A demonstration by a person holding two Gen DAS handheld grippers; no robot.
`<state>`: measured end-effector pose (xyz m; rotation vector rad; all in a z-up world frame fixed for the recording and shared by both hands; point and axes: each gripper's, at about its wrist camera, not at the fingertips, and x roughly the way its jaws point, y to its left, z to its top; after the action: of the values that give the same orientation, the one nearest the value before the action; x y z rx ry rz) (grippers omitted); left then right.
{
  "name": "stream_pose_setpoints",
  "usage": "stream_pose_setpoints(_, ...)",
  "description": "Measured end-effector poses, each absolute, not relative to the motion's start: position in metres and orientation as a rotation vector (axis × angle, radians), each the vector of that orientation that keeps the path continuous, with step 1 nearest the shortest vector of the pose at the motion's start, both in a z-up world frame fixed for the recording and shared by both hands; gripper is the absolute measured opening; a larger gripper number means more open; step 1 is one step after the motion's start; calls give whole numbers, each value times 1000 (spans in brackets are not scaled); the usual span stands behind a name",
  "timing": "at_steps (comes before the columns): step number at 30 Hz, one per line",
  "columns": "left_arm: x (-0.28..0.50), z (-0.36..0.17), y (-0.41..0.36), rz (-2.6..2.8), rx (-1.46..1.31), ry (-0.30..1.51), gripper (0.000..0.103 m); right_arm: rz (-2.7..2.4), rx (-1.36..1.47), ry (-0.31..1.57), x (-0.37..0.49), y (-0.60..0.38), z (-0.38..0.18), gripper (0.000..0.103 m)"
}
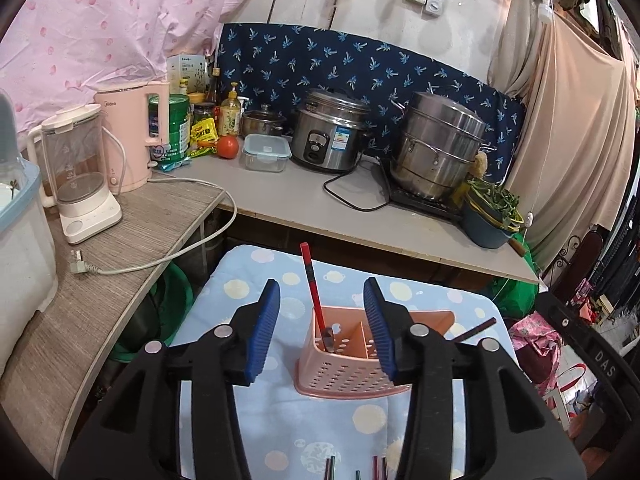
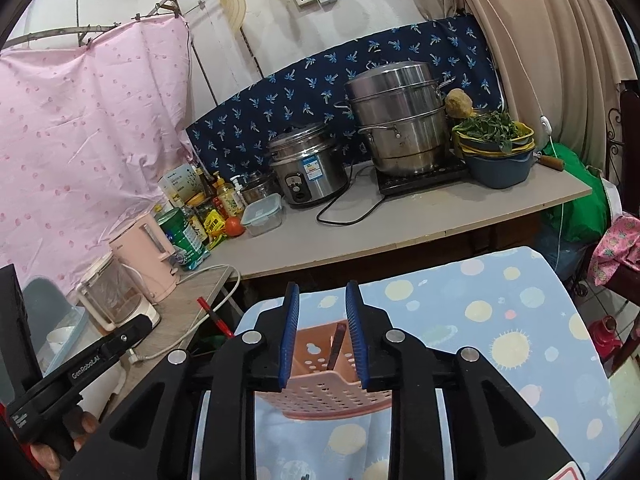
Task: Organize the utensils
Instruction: 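Move both open tools back down toward the remaining chopsticks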
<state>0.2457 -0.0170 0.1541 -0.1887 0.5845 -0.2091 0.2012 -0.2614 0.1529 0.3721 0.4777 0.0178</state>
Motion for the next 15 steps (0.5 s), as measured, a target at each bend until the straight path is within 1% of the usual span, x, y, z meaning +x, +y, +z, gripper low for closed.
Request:
stream_pose_setpoints(6,213,147,-19,-225,-157,594,44,0,316,505,160,-252,141,28)
stream_pose_setpoints(15,163,100,-17,-223,-92,698,44,8,279,648,97,-241,91,28)
